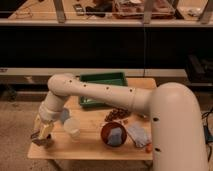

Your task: Place eraser in metal cup

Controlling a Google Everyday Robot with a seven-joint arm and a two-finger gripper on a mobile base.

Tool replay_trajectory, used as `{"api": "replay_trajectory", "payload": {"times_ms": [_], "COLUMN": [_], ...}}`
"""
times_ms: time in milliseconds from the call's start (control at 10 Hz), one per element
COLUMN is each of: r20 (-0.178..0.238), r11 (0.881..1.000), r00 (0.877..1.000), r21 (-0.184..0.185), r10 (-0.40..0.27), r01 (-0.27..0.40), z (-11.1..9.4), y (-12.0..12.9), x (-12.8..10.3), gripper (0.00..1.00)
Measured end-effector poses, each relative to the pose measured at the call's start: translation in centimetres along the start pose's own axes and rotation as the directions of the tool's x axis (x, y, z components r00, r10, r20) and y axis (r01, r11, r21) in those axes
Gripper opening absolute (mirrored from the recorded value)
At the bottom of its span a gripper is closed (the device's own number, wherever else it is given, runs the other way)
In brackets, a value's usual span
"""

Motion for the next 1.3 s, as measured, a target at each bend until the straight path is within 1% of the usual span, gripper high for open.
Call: {"api": "replay_trajectory", "payload": {"times_ms": [300,800,900,1000,1300], "r20": [-0.011,-0.013,-0.015,-0.019,-0.022], "r11": [1.0,0.999,0.999,0.999,0.999], "r00": [1.0,1.0,0.999,0.999,0.999], "r21": [0.011,0.035,0.036,0.033,0.003], "r10": [0.001,0.024,0.03,0.036,0.048], "r01": [-0.001,-0.023,-0.029,-0.036,-0.048], "z": [0.1,-0.5,-0.6,-0.6,0.4], "y": [-0.6,-1.9,-2.0,-2.2,-2.1], "x": [0.0,0.8,1.1,1.5,2.2], "gripper": [0.0,0.0,0.04,0.12,0.44]}}
